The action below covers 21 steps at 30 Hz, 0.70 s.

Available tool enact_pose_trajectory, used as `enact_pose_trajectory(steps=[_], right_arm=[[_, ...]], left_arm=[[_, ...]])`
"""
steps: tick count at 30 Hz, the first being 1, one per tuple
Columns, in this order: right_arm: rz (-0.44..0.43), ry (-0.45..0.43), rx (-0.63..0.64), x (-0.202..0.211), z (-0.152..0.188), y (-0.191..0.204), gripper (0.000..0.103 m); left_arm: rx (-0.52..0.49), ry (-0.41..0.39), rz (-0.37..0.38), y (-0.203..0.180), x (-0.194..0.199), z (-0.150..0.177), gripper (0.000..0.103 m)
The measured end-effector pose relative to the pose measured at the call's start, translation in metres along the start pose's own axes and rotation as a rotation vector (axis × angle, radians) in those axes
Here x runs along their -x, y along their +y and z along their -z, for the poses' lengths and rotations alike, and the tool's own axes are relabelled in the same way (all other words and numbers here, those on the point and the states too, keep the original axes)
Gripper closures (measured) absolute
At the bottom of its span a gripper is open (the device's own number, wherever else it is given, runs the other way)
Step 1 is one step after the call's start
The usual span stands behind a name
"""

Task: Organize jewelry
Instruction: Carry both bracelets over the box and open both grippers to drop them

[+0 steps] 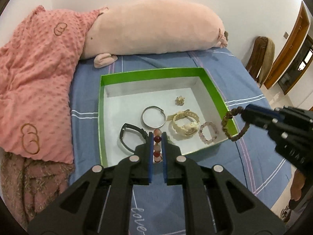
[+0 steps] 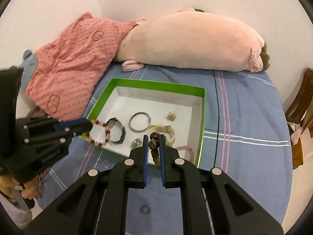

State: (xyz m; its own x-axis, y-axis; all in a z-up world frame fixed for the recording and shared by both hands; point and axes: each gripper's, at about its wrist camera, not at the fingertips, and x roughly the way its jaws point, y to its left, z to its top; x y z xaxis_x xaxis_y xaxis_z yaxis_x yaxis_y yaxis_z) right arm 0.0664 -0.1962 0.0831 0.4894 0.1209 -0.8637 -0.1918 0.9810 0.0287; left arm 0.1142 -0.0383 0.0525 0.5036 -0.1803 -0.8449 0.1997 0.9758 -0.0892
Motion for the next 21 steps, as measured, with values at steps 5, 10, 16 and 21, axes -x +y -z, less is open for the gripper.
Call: enact_pose_trajectory(steps=[5, 10, 16, 21], right_arm=[[0.02, 0.048, -0.013, -0.029, -0.005, -0.008, 0.093], [0.032, 0.113, -0.031, -0.062, 0.002, -0.011, 0.093], [0.047, 0.168, -0.05, -0.088, 0.012, -0.016, 0.093], [0.051, 0.207, -0.051, -0.102, 0.019, -0.018, 0.093]], left_arm=[[0.014, 0.06, -0.007, 0.003, -0.033, -0.001, 0.095], [0.022, 0.099, -0.016, 0.009, -0.055, 0.0, 0.095], [0.026, 0.135, -0.016, 0.014, -0.072, 0.003, 0.095], [0.031, 0.156, -0.015, 0.014, -0.081, 0.005, 0.095]])
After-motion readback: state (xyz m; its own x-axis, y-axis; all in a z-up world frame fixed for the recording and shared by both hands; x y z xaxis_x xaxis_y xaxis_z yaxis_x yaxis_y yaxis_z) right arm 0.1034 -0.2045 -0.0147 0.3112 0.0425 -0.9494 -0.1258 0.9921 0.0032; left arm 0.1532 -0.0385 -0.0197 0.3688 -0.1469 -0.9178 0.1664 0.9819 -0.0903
